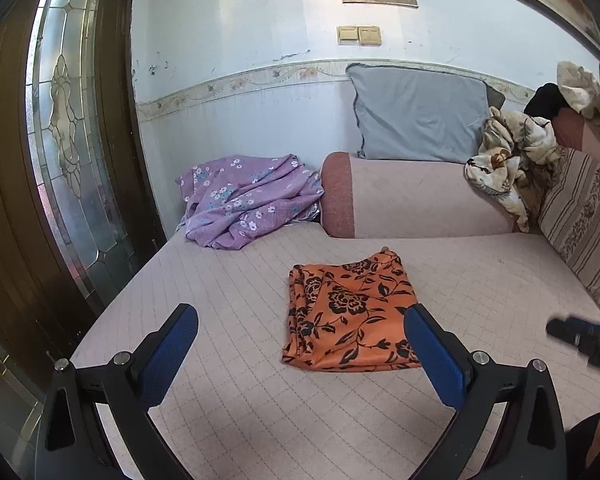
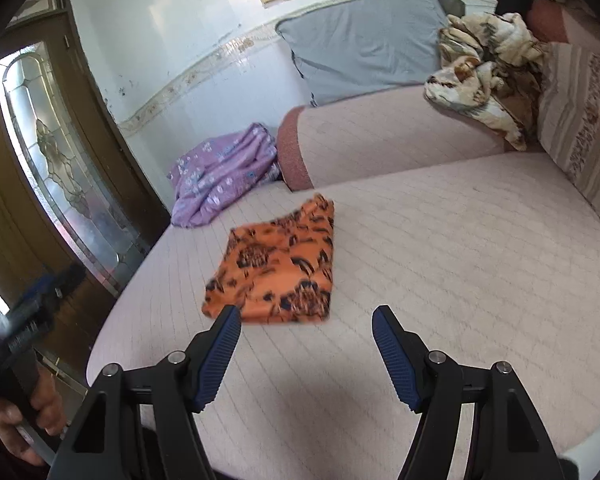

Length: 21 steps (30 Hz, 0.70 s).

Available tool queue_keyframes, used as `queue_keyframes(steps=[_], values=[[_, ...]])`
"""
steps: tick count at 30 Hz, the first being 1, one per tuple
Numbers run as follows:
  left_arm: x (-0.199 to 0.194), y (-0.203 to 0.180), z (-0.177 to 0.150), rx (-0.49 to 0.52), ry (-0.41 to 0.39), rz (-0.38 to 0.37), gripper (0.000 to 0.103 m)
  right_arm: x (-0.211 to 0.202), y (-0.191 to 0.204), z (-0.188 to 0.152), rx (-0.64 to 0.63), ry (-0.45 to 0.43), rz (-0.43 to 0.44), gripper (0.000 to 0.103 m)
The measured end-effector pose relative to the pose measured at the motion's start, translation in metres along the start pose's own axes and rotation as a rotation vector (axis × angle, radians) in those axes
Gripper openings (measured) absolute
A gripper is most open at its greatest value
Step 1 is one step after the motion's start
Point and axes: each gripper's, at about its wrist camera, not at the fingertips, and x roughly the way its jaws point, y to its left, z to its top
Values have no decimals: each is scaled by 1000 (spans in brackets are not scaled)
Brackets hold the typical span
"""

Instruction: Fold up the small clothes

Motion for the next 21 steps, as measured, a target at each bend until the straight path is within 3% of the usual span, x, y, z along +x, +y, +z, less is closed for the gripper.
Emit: queue_keyframes(steps=[11, 15, 21], values=[[118, 22, -22, -19, 146, 101, 102, 72, -18, 27, 43, -2, 46, 72], [163, 30, -32, -33, 204, 120, 102, 108, -28, 28, 103, 69, 98, 73], [207, 42, -41, -67, 297, 84, 102, 181, -41, 33, 192, 186, 176, 80]])
